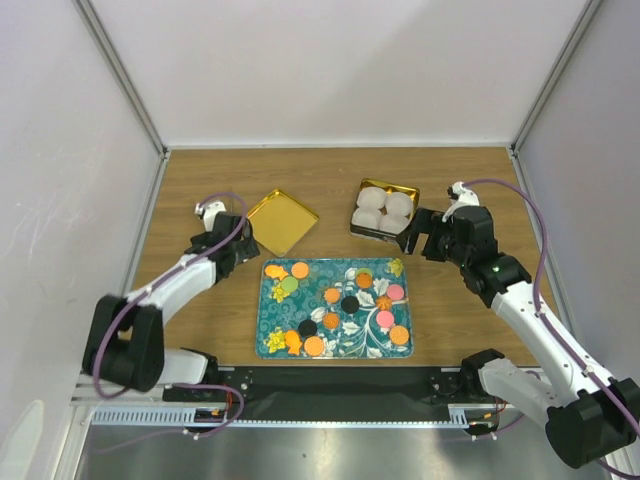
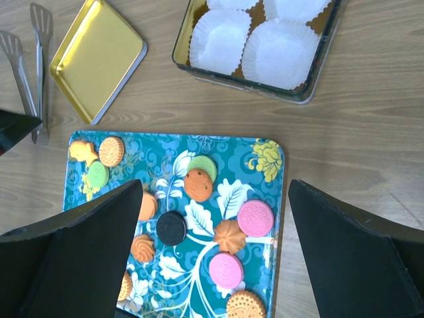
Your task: Pack the cookies
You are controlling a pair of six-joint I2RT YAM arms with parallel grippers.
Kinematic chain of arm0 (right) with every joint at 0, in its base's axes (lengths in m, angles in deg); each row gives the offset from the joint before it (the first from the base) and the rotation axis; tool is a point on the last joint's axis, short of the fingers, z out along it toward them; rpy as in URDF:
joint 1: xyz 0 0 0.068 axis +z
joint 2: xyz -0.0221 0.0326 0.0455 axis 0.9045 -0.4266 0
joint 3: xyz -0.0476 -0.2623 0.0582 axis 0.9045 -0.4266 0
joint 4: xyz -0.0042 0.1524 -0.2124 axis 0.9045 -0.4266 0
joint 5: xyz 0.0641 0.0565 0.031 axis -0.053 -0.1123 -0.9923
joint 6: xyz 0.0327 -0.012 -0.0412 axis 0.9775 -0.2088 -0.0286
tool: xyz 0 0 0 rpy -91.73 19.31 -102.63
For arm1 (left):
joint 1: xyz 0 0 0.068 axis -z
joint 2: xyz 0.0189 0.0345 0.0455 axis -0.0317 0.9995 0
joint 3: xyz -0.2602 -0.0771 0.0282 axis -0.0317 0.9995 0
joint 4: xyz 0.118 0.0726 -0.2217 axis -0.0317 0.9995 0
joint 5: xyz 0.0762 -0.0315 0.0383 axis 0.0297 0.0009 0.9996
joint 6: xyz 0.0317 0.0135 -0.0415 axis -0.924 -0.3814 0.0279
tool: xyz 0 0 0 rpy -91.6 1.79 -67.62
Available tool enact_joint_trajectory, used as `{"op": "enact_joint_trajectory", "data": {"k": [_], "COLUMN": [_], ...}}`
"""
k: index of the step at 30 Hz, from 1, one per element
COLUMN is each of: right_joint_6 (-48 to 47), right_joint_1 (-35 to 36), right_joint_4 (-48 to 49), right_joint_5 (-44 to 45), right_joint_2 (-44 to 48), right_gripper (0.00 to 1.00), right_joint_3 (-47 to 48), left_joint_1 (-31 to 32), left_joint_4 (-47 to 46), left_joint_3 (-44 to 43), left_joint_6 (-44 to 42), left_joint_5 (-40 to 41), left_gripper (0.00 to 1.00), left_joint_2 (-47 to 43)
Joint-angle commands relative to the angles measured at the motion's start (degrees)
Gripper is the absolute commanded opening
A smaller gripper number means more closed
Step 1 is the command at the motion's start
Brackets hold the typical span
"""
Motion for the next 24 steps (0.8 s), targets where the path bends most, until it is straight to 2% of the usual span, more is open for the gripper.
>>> {"op": "enact_joint_trajectory", "data": {"k": [1, 7, 13, 24], "right_joint_6": [-1.31, -1.83, -1.83, -1.75], "right_joint_1": [-0.12, -0.04, -0.12, -0.12], "right_joint_4": [-0.61, -0.08, 0.45, 0.8], "right_joint_5": [-2.33, -3.73, -5.32, -6.37], "right_joint_2": [-0.04, -1.88, -3.55, -4.17], "right_gripper": [1.0, 1.0, 1.0, 1.0], "right_joint_3": [2.45, 3.07, 3.6, 3.6], "left_joint_1": [-2.43, -4.19, -6.21, -7.97], "left_joint_4": [-4.22, -5.62, -1.24, 0.7], "left_joint_3": [-4.15, -6.79, -13.99, -14.18], "left_joint_6": [-1.01, -3.55, -4.79, -5.31], "left_joint_5": [-0.23, -0.49, -1.9, -3.75], "left_gripper": [1.0, 1.0, 1.0, 1.0], "left_joint_2": [3.5, 9.65, 17.04, 18.45]}}
